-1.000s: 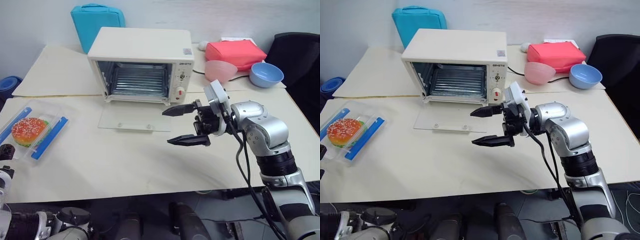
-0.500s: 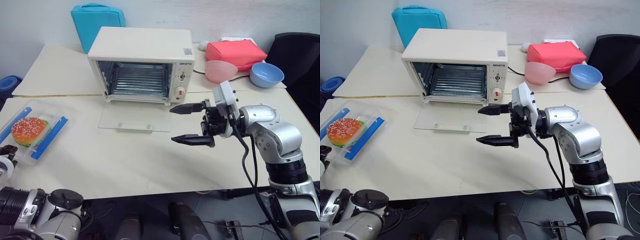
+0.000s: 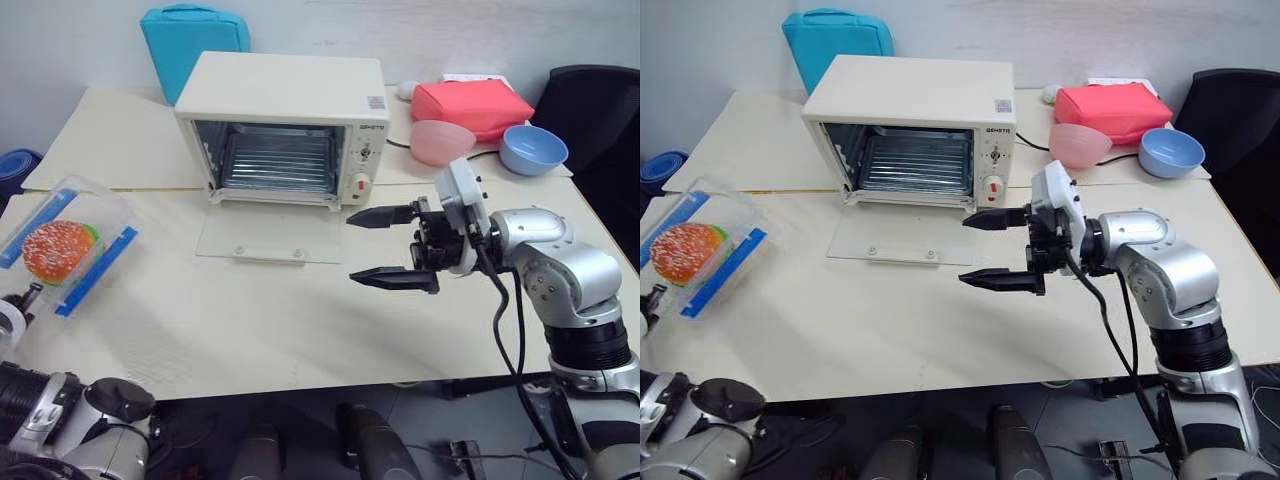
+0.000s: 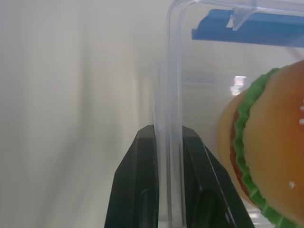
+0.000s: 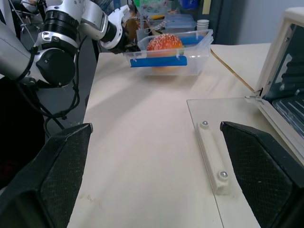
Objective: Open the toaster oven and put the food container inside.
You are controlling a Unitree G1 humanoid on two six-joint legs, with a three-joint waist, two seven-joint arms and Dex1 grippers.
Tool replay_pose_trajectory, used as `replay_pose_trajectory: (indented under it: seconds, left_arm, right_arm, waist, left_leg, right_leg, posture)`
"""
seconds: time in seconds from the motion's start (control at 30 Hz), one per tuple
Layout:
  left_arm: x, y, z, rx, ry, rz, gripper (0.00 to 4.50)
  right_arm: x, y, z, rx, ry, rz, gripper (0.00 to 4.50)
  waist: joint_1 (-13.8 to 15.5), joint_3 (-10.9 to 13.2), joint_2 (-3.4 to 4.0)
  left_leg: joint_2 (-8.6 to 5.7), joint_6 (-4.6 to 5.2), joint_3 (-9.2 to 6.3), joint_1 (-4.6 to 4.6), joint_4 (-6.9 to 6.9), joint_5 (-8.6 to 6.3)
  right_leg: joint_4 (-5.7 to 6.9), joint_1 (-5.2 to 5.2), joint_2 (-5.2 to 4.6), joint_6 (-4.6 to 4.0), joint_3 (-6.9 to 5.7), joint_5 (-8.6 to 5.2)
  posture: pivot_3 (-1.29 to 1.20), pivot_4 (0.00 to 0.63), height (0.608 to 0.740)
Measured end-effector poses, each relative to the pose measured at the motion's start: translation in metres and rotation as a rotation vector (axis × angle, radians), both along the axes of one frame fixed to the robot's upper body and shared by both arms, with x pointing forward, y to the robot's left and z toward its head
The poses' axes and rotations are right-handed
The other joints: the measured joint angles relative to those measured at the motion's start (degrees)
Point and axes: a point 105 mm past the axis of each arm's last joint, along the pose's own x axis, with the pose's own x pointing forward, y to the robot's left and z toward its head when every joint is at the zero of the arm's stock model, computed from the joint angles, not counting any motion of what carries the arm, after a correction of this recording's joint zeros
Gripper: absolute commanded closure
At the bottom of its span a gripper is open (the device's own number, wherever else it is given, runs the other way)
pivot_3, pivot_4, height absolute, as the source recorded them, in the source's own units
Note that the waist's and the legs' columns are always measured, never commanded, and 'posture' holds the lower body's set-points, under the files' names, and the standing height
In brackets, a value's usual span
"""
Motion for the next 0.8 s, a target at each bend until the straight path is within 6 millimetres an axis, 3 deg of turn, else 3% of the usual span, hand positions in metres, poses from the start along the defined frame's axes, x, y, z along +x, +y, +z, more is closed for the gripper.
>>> replay_pose_trajectory:
  seconds: [0.07, 0.17, 0.33, 0.47, 0.73, 0.8]
  left_arm:
    - [0.016, -0.02, 0.019, 0.069, -0.059, -0.175, 4.17]
    - [0.038, -0.059, 0.03, 0.125, -0.091, -0.423, 4.17]
    - [0.065, -0.128, 0.024, 0.178, -0.028, -0.753, 4.17]
    - [0.092, -0.167, 0.022, 0.185, 0.032, -0.839, 4.17]
    - [0.139, -0.203, 0.026, 0.3, 0.097, -0.878, 4.17]
    - [0.146, -0.206, 0.028, 0.329, 0.092, -0.881, 3.57]
  right_arm:
    - [-0.002, -0.002, -0.003, -0.005, -0.001, -0.011, 0.0]
    - [0.0, -0.008, -0.007, 0.0, 0.006, -0.052, 0.0]
    - [0.002, -0.019, -0.012, 0.008, 0.012, -0.139, 0.0]
    - [0.001, -0.024, -0.016, 0.012, 0.01, -0.193, 0.0]
    - [-0.004, -0.034, -0.022, 0.03, 0.007, -0.303, 0.0]
    - [-0.005, -0.035, -0.024, 0.035, 0.013, -0.32, 0.0]
  waist:
    - [0.1, 0.0, 0.0]
    - [0.0, 0.0, 0.0]
    - [-0.1, 0.0, 0.01]
    - [0.1, 0.0, 0.01]
    - [0.0, 0.0, 0.03]
    - [-0.1, 0.0, 0.03]
  left_leg:
    - [-0.04, 0.01, -0.05, -0.07, 0.0, 0.01]
    - [-0.07, 0.03, -0.06, -0.13, 0.0, 0.01]
    - [-0.01, 0.03, -0.1, -0.4, -0.01, -0.01]
    - [-0.05, 0.04, -0.11, -0.45, 0.03, 0.02]
    - [-0.13, 0.08, 0.09, -0.33, 0.03, 0.04]
    - [-0.13, 0.09, 0.13, -0.28, 0.03, 0.05]
  right_leg:
    - [-0.04, 0.0, -0.07, 0.0, 0.04, 0.0]
    - [-0.1, -0.01, -0.12, 0.0, 0.13, 0.0]
    - [-0.13, -0.24, -0.06, 0.01, 0.14, 0.01]
    - [-0.1, -0.26, -0.01, 0.03, 0.09, 0.02]
    - [-0.05, -0.25, 0.01, 0.11, 0.05, 0.06]
    - [0.01, -0.24, 0.03, 0.11, 0.06, 0.06]
  posture:
    - [0.0, 0.15, 0.74]
    - [0.0, 0.15, 0.74]
    - [0.0, 0.15, 0.74]
    - [0.0, 0.15, 0.74]
    - [0.0, 0.15, 0.74]
    - [0.0, 0.15, 0.74]
